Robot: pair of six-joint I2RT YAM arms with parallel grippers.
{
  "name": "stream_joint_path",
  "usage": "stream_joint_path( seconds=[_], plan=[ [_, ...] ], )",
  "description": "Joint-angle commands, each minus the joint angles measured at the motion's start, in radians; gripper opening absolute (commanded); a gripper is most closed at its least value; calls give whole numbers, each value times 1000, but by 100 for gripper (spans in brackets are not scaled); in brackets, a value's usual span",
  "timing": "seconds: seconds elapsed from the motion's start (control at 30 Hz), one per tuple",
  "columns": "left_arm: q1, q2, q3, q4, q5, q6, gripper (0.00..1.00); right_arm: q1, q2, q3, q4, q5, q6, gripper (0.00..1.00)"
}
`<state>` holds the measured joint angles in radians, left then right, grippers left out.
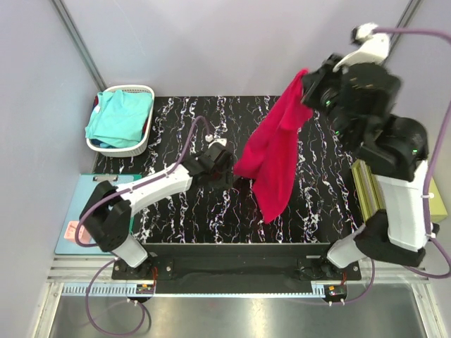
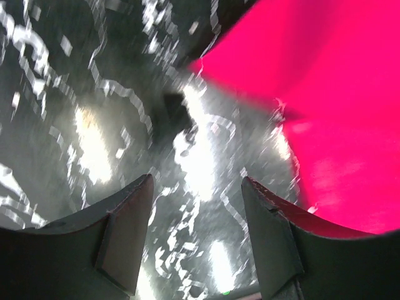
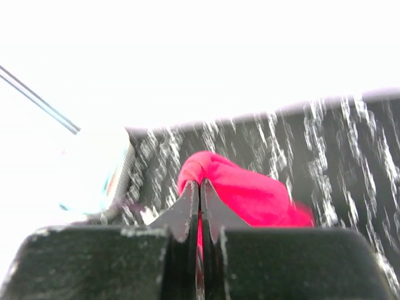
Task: Fold and stack the t-shirts
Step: Flatten out the tshirt
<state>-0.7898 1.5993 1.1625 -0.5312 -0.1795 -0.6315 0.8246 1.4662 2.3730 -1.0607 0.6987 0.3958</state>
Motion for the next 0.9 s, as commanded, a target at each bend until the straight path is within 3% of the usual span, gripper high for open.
stream_joint_path(
  seconds=[0.0,0.27,0.87],
  plan=[
    [-20,-120,-78,27,-20,-43,63,4,115,328,85,35,-247,0],
    [-42,-196,-113,13,-49,-45,63,4,45,344,283,-31,-302,0],
    [-196,-59,118,40,-25,-62,65,4,45,318,202,-1,-299,0]
  ],
)
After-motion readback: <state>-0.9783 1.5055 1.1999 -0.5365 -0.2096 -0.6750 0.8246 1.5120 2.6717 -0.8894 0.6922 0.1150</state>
